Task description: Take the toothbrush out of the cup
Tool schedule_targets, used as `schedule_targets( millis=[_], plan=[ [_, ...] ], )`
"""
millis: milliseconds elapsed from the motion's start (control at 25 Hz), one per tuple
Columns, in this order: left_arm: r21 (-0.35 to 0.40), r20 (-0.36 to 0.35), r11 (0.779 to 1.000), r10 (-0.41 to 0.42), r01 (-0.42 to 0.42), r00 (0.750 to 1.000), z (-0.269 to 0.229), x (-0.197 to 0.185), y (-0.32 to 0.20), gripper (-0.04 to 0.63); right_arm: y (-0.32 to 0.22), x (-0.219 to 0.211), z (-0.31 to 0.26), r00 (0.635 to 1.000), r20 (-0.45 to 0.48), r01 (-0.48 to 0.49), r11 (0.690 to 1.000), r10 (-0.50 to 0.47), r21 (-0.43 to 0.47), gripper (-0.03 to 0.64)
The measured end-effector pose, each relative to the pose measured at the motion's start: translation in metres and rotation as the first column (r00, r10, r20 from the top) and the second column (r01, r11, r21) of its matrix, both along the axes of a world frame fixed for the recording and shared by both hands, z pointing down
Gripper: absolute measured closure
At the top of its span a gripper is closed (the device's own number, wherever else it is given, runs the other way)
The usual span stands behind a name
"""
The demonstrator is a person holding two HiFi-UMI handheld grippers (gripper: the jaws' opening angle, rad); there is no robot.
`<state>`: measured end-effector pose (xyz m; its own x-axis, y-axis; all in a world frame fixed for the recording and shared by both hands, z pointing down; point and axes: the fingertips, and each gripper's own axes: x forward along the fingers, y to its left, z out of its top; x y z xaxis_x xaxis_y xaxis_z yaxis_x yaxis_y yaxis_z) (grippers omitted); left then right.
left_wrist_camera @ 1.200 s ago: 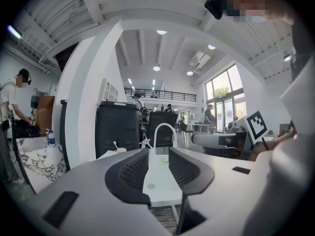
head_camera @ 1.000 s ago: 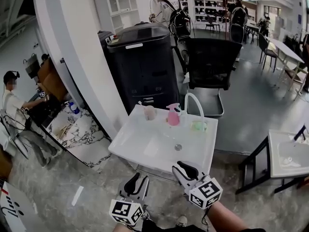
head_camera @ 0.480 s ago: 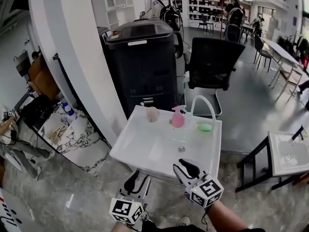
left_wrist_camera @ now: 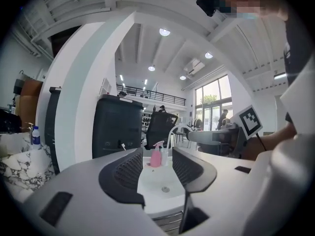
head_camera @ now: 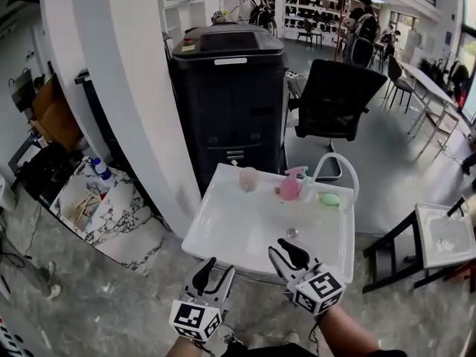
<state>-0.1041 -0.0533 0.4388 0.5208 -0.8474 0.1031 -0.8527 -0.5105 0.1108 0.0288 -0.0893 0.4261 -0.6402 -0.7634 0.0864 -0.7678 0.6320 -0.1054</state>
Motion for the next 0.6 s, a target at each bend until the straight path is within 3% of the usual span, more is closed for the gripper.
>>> schedule_targets(
  millis=[320,600],
  plan=[
    [-0.001,-0.011,0.997,0.079,-0.079,0.997,0.005,-0.048,-0.023,0.4,-0.027,-0.052,-0.002,0.998,-0.025,-0.063,0.998,0.063,0.016,0.495],
    [0.03,0.002,0.989,0.143,-0.143,0.99,-0.007,-0.063,-0.026,0.398,-0.038,-0.074,-0.015,0.994,-0.044,-0.099,0.994,0.102,0.049,0.495]
  ],
)
